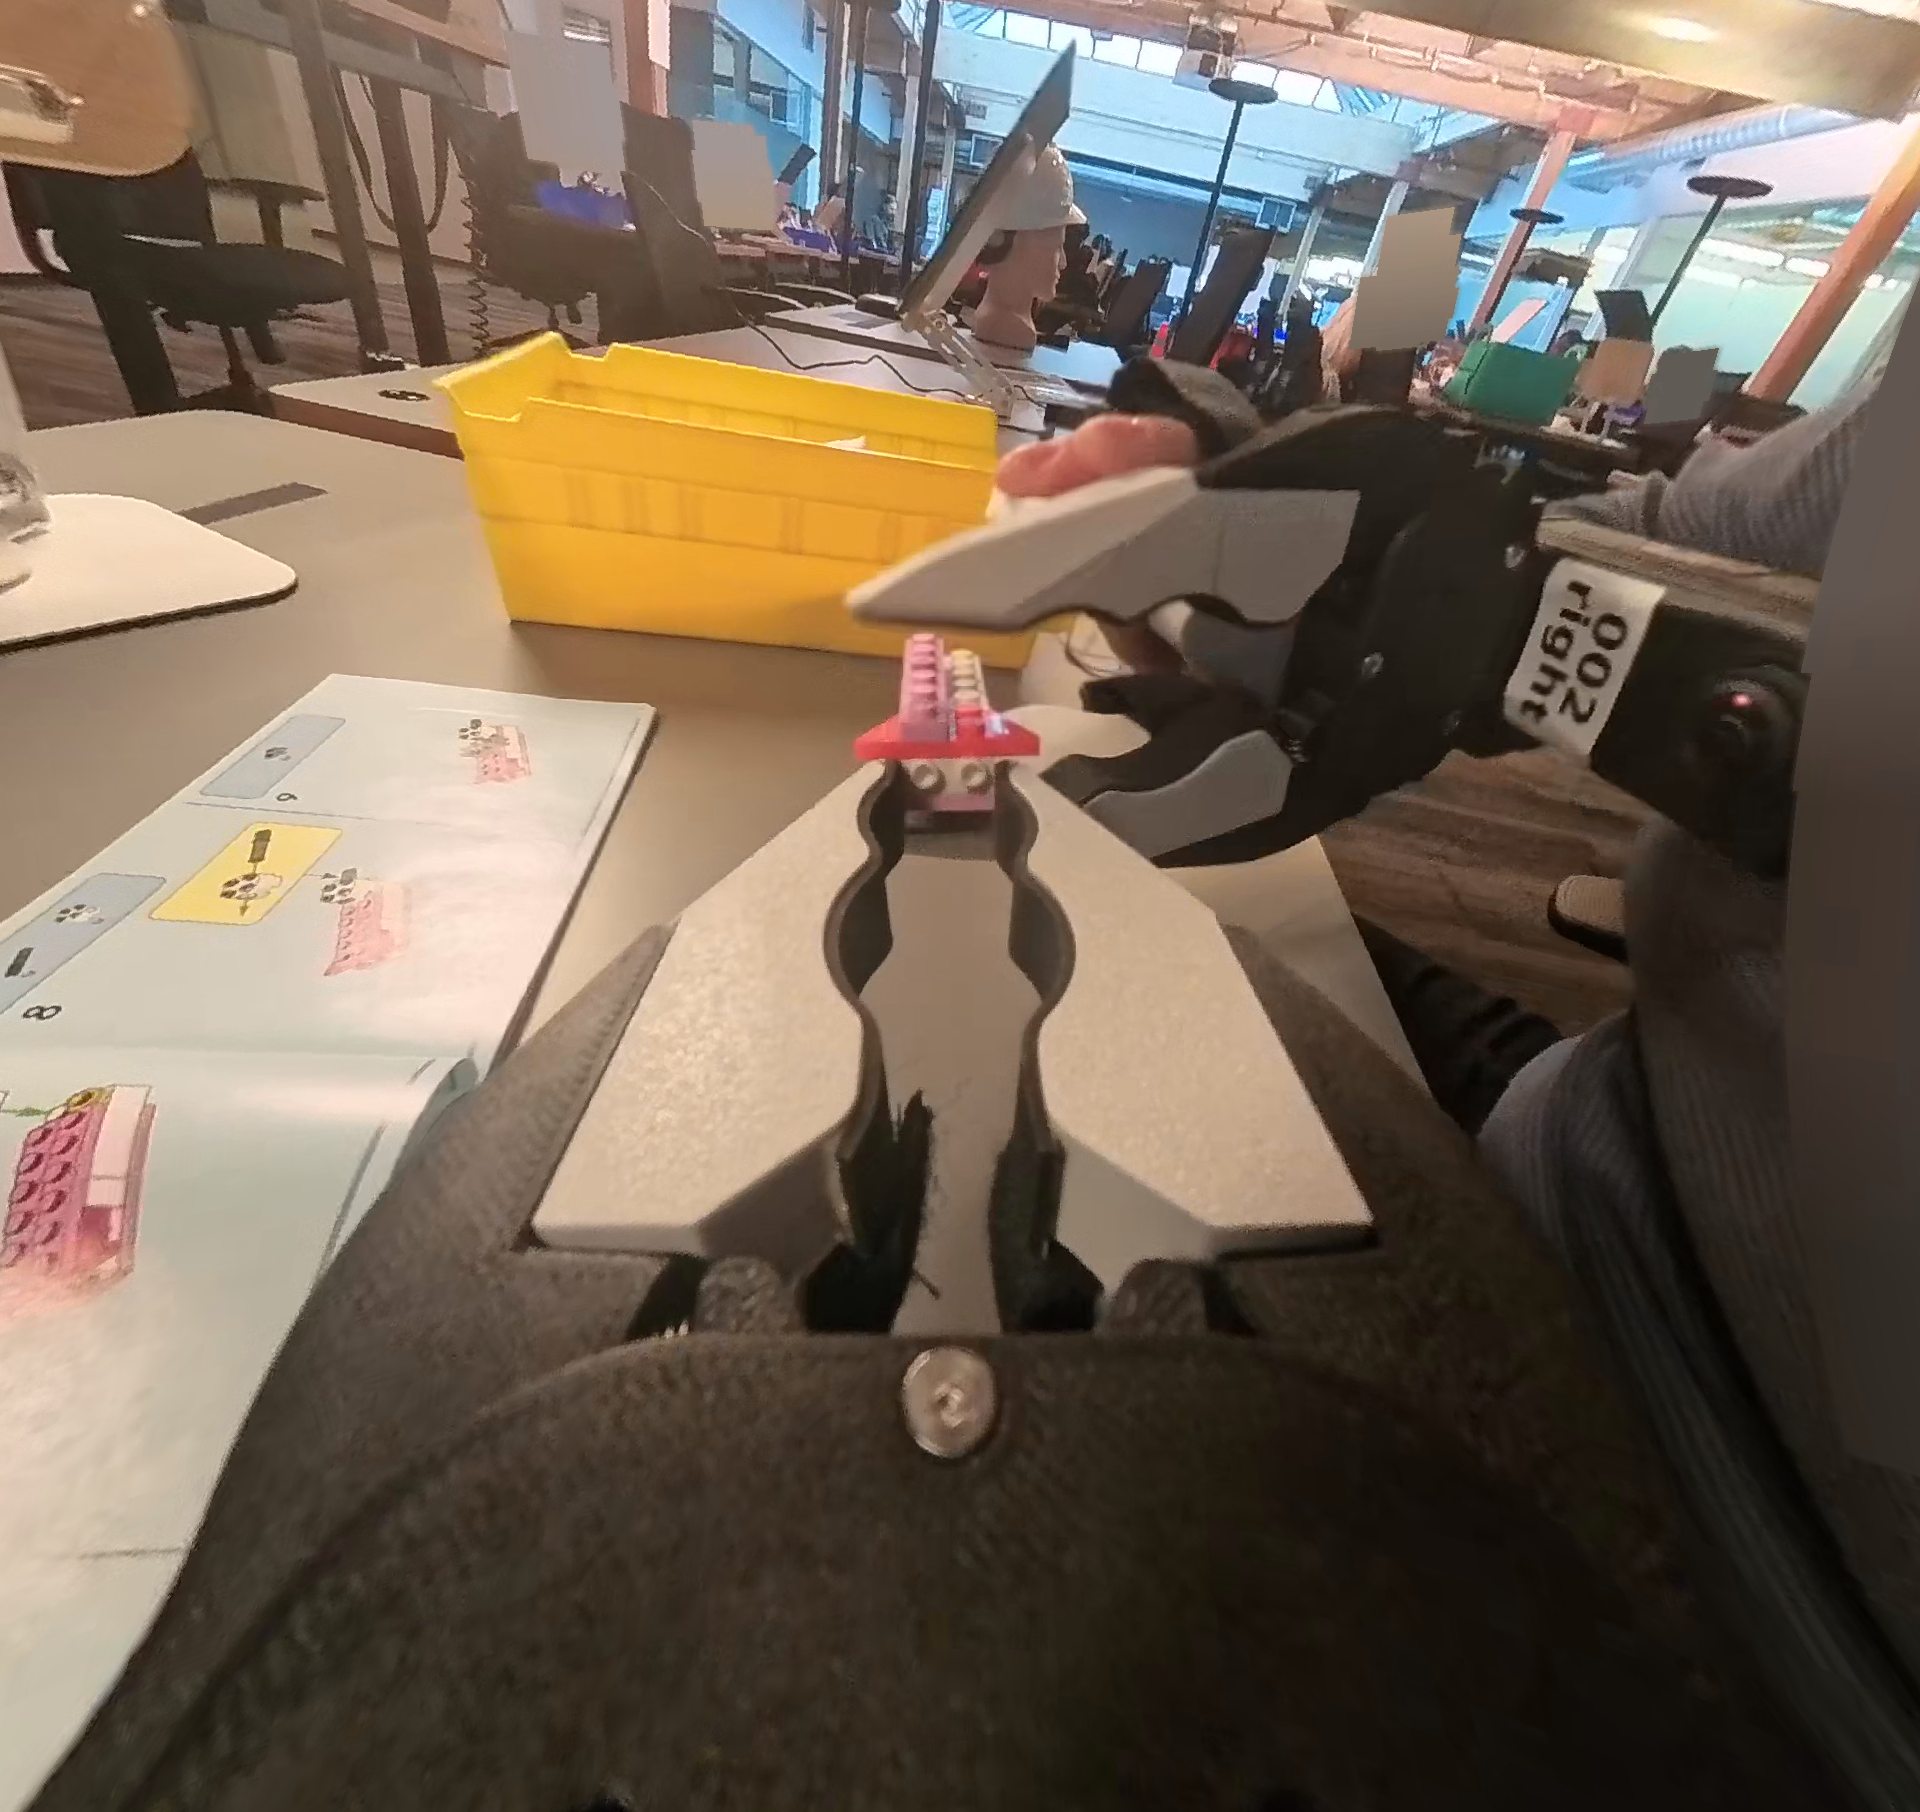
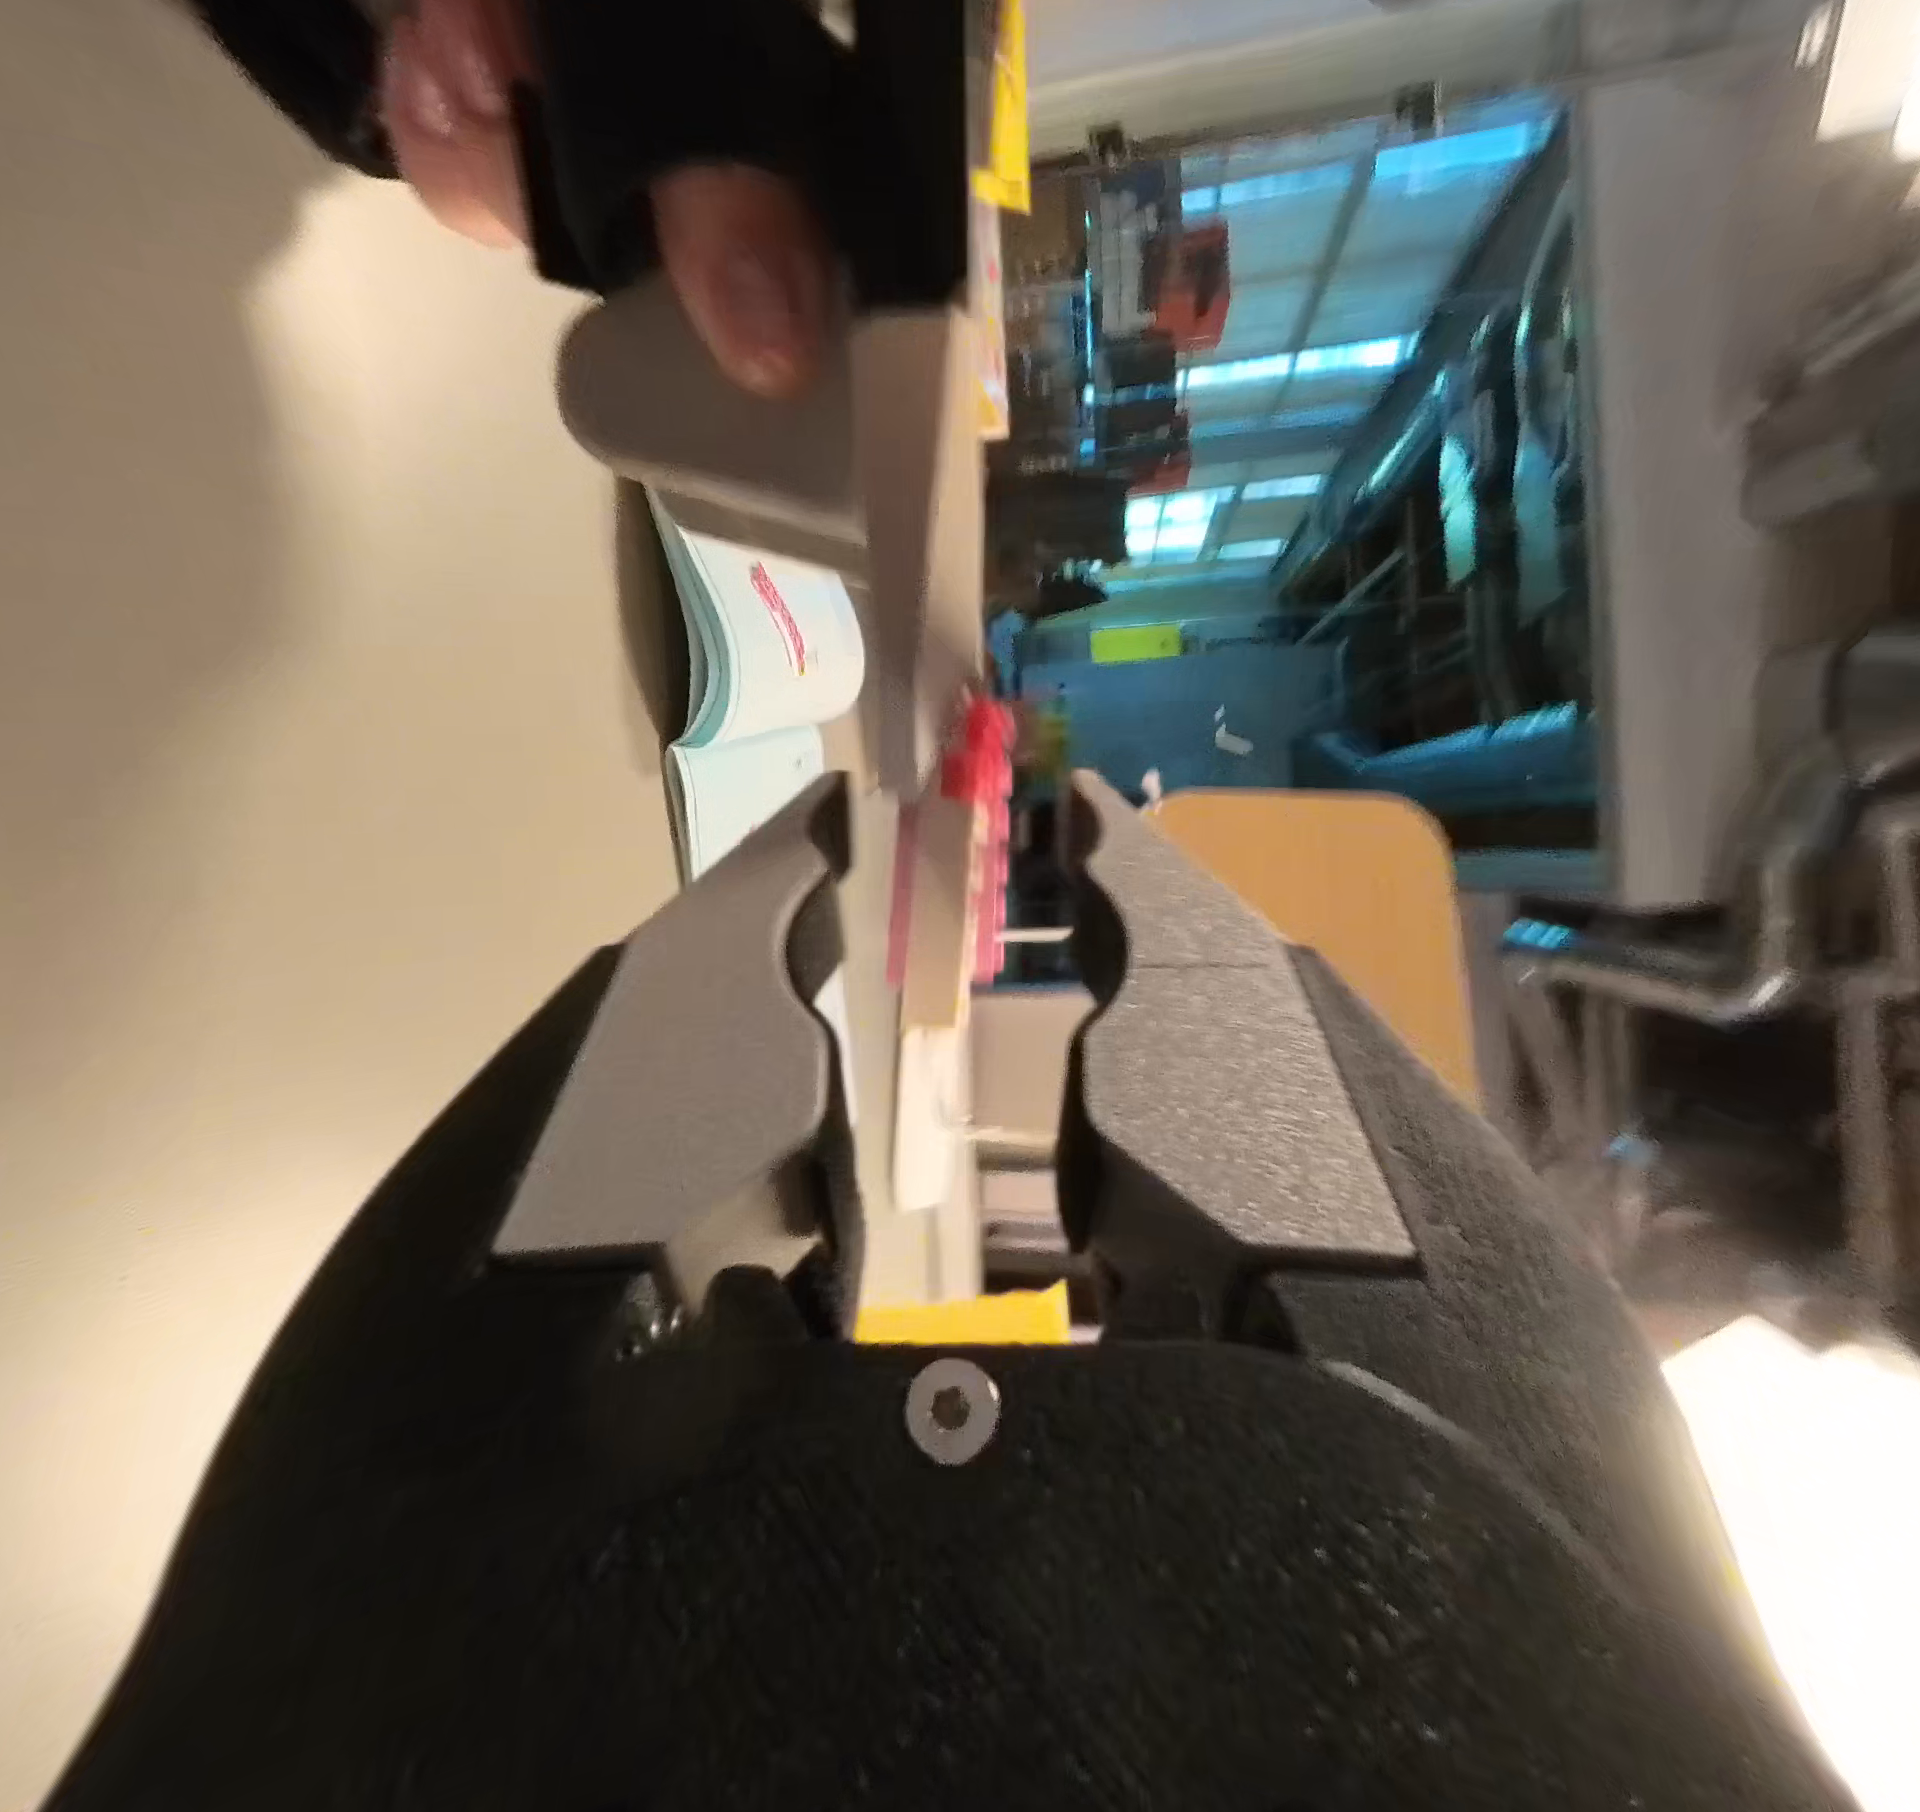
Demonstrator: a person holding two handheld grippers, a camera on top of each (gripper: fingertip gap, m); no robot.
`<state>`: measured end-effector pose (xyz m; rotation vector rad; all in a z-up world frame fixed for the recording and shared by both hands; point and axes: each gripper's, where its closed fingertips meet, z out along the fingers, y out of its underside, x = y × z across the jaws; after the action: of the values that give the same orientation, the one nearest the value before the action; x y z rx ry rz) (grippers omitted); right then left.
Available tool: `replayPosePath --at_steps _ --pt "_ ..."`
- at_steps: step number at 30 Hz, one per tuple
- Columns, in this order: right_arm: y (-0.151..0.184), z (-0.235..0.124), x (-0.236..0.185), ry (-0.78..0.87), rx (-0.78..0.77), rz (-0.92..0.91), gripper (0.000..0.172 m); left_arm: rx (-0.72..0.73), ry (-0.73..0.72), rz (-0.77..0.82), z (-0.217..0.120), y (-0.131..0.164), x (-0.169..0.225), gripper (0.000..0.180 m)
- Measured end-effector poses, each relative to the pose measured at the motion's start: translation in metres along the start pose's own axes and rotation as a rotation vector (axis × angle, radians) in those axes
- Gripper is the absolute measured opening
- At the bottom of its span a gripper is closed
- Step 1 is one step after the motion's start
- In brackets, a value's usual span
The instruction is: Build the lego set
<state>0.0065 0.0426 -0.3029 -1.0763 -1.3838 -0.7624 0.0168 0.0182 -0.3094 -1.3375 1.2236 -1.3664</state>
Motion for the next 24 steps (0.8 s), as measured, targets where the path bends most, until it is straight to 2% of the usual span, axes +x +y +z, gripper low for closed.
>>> replayPosePath --at_steps 1,5,9,12,24 --pt "0.005 -0.001 0.002 -0.002 -0.01 0.042 0.044 0.009 -0.001 -0.015 -0.001 -0.001 -0.002 0.015" --pt "0.023 -0.004 0.005 -0.029 -0.043 0.125 0.046 0.047 0.018 -0.092 -0.005 -0.007 -0.006 0.015" --pt "0.022 -0.004 0.002 -0.047 -0.034 0.097 0.039 0.044 0.044 -0.125 -0.004 -0.005 -0.004 0.015" --pt "0.021 -0.002 0.001 -0.037 -0.037 0.062 0.021 0.043 0.054 -0.123 -0.004 -0.005 -0.002 0.015" --pt "0.026 -0.002 -0.002 -0.061 -0.074 -0.07 0.016 0.02 0.053 -0.132 -0.001 0.001 -0.003 0.016"
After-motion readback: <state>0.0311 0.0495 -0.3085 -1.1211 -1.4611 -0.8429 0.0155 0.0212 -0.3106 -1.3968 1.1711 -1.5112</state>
